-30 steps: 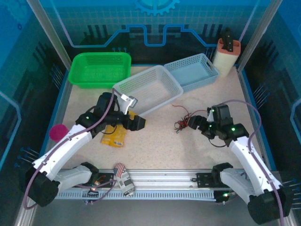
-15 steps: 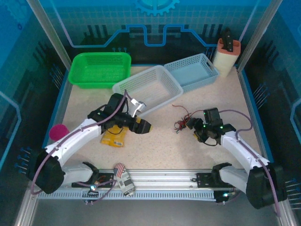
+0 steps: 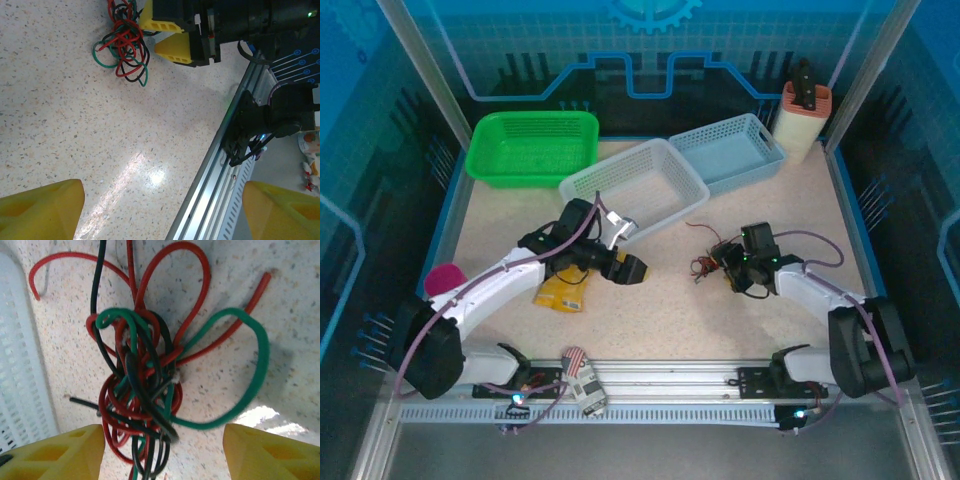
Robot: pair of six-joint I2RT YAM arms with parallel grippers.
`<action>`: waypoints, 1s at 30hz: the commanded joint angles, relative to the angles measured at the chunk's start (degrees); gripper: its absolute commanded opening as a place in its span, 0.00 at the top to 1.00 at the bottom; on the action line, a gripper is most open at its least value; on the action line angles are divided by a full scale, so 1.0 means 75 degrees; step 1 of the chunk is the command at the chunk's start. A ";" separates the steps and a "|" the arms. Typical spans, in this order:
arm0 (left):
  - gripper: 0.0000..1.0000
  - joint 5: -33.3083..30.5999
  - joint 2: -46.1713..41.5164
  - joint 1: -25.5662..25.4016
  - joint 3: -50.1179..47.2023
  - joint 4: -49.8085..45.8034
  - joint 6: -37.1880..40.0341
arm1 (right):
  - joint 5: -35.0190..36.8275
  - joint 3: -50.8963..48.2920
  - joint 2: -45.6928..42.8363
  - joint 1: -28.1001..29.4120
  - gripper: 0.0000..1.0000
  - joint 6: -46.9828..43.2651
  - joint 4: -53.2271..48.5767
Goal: Untangle the cables
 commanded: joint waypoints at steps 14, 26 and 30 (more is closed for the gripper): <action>0.17 0.0024 -0.0024 -0.0081 0.0112 0.0242 -0.0078 | 0.0464 0.0251 0.0922 0.0110 0.57 0.0130 0.1190; 0.21 -0.0640 -0.0705 -0.0074 0.0115 0.0536 -0.0093 | -0.0138 0.0587 -0.0817 -0.0045 0.81 -0.2349 0.0084; 0.22 -0.0723 -0.0941 -0.0058 0.0134 0.0717 0.0033 | -0.1063 0.0915 -0.1695 -0.0195 0.83 -0.3711 -0.0563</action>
